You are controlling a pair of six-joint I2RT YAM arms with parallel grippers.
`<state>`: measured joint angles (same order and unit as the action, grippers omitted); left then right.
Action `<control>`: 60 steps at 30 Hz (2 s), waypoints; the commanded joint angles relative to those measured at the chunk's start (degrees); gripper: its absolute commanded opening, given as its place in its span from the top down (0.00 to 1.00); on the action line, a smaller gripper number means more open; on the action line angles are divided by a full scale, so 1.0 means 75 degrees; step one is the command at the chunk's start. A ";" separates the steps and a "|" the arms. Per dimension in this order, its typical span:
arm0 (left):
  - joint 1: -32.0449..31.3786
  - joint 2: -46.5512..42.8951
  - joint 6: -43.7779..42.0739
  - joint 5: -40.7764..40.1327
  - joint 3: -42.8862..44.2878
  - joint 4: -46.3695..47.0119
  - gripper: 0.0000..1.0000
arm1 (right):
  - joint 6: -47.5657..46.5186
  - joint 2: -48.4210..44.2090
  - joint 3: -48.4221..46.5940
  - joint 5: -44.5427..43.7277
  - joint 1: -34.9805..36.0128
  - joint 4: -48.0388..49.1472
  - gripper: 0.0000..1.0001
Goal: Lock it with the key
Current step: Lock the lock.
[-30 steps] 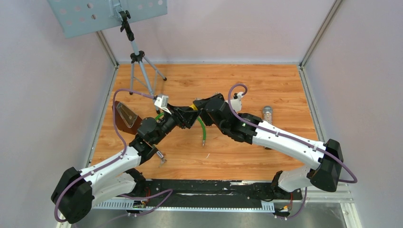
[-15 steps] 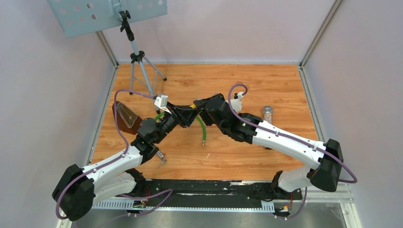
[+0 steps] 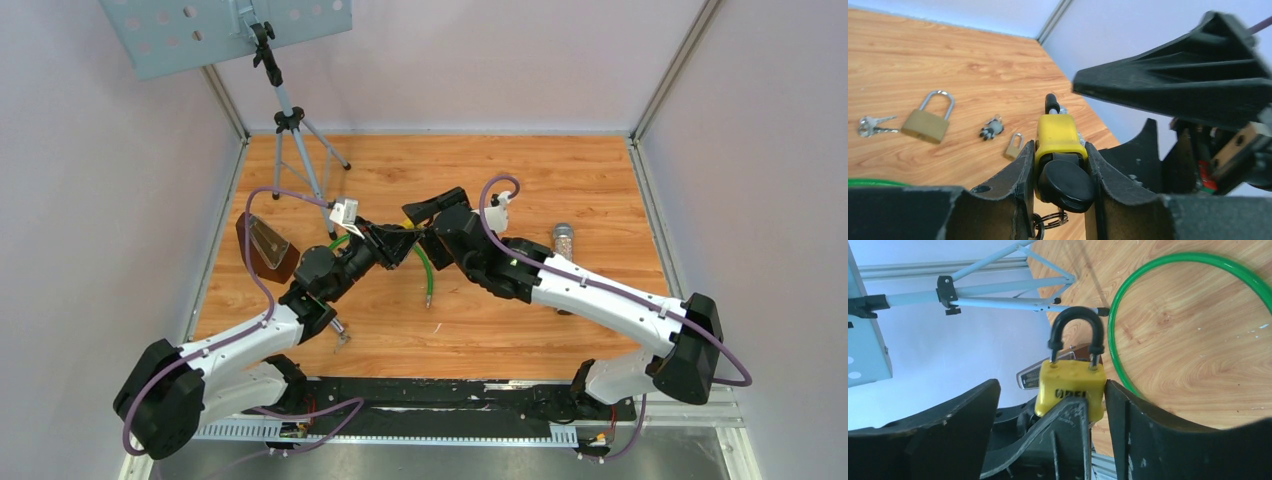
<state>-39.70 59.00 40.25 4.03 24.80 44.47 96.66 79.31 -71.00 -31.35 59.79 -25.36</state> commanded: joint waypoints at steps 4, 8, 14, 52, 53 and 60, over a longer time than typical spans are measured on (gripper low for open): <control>0.0044 -0.0436 -0.0509 -0.0431 0.0292 -0.0695 1.00 | -0.2193 -0.0638 0.0561 0.0466 -0.0240 0.0548 0.00; 0.0122 -0.0888 -0.1060 0.0138 0.0598 -0.1733 1.00 | -0.3436 -0.1504 0.1473 0.1014 -0.0734 0.0734 0.00; 0.0800 -0.1260 -0.1481 0.2174 0.1553 -0.4094 1.00 | -0.6399 -0.3160 0.2882 0.3054 -0.1657 0.2408 0.11; 0.1532 0.0064 0.0936 0.8375 0.3376 -0.2163 1.00 | -0.9786 -0.5064 0.3225 0.7194 -0.1714 0.2437 0.50; 0.1532 0.0042 0.0943 0.8372 0.3424 -0.2148 1.00 | -0.9778 -0.5041 0.3240 0.7198 -0.1714 0.2474 0.53; 0.1532 0.0081 0.1039 0.8487 0.3414 -0.1992 1.00 | -0.9825 -0.4921 0.3122 0.7206 -0.1714 0.3016 0.69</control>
<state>-28.45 60.60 46.65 66.24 47.44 24.69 23.90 42.30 -46.70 21.91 46.81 -8.25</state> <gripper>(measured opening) 0.404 0.333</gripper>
